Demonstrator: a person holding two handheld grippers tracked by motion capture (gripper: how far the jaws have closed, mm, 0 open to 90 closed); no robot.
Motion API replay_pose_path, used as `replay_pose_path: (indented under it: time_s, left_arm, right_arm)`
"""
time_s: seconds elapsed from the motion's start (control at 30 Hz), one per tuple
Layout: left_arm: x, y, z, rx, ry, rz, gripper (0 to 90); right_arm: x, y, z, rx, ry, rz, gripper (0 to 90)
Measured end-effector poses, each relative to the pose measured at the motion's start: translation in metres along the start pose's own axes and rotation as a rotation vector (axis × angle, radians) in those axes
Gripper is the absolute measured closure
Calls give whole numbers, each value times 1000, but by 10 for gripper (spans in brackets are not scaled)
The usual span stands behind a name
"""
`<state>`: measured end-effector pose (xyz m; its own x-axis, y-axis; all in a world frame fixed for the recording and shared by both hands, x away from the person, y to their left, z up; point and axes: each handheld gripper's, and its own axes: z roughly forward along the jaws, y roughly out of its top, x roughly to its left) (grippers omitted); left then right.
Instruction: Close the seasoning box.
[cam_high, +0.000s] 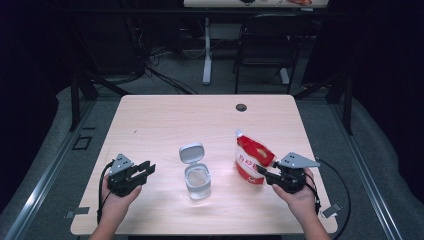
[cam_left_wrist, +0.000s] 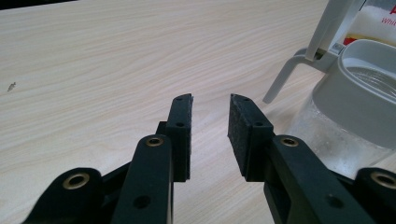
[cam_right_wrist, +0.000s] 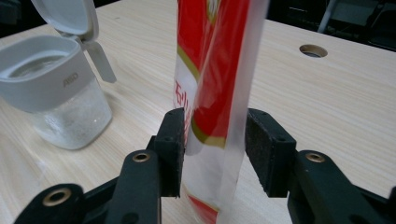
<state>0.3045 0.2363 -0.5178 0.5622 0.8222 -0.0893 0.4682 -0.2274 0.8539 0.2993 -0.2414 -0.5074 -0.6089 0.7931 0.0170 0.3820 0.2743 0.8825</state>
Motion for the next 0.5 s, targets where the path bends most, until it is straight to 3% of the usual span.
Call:
replay_pose_path:
  time_s: [0.27,0.5]
  left_arm:
    - [0,0,1,2,-3,6,704]
    - [0,0,0,0,-2,7,701]
  right_arm:
    - [4,-13,11,-7,-15,-24,533]
    - [3,-19,16,0,-9,-3,512]
